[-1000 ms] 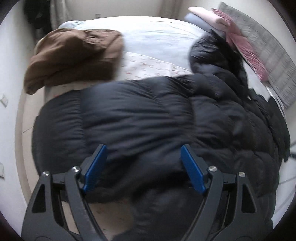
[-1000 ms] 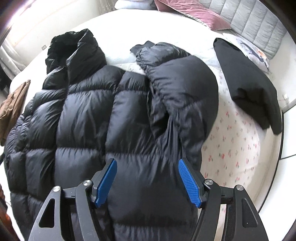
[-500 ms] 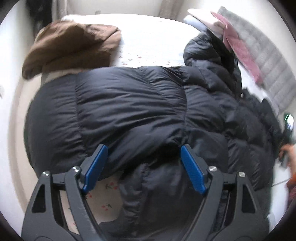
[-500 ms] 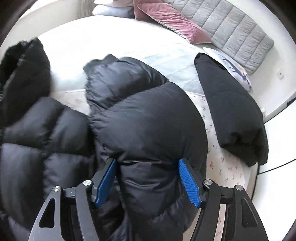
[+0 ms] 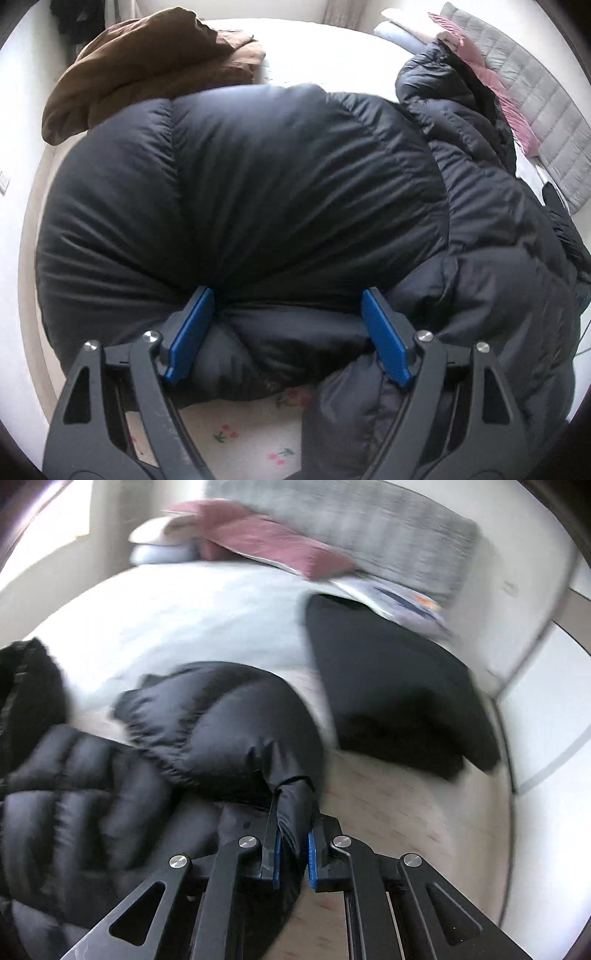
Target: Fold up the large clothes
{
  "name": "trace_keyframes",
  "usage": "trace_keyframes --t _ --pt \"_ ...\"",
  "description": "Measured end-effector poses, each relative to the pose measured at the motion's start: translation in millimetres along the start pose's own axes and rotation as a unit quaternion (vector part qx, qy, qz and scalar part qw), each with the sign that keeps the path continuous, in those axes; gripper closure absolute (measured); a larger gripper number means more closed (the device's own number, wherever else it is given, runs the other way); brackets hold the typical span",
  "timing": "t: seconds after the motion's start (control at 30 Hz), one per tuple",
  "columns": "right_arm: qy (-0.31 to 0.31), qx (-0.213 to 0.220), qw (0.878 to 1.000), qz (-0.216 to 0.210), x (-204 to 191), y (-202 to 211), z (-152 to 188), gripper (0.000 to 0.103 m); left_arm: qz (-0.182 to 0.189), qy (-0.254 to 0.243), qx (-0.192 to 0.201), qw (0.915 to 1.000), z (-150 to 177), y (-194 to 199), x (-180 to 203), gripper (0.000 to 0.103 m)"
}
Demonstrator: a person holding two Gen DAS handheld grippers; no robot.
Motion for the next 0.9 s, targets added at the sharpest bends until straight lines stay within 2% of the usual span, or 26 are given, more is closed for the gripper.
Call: trace_keyframes --t 0.07,0.2,0.27,0.33,0.4,0.47,0.53,0.63,0.9 --pt "-0.008 -0.029 0.999 0.019 20.1 -16.1 15.6 0.094 0.015 0.001 0.005 0.9999 0.8 1.4 -1.4 0.021" --pt "-0.033 -0.061 0.998 0.013 32.1 -29.8 36.7 0.093 0.036 0.001 0.011 0.9993 1.6 1.4 -3.3 0.021" --pt "-0.04 -0.081 0.996 0.012 32.3 -34.3 42.4 0.085 0.04 -0.003 0.014 0.9991 2.9 3.6 -3.0 0.021" --pt "-0.041 -0.082 0.996 0.012 32.1 -31.3 41.3 0.08 0.048 0.0 0.018 0.9987 3.1 5.5 -3.8 0.021" --pt "-0.029 -0.066 0.997 0.024 31.9 -20.8 35.5 0.07 0.056 0.004 0.021 0.9982 3.2 8.5 -4.9 0.021" --pt "-0.002 -0.036 0.999 0.027 25.6 -3.6 25.4 0.039 0.06 0.008 0.024 0.9979 3.9 11.7 -5.4 0.021" --pt "0.028 -0.004 0.999 0.018 13.1 17.5 22.4 0.027 0.06 0.008 0.025 0.9979 4.2 13.5 -4.0 0.021" --pt "0.087 0.041 0.995 0.012 -0.6 48.1 14.3 0.026 0.06 0.007 0.026 0.9978 4.0 18.5 -0.6 0.021" --pt "0.143 0.086 0.986 -0.016 -41.3 70.3 -0.1 0.026 0.038 0.004 0.008 0.9992 -1.3 35.0 10.6 0.021"
Point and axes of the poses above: each gripper's, at about its wrist camera, not at the fingertips, and y roughly against the way its jaws point, x to its right, z to its underside, the point moved 7 cm from there along -y, roughly the way its jaws point, and after that the axes turned 13 degrees about z, right-handed, at the moved point
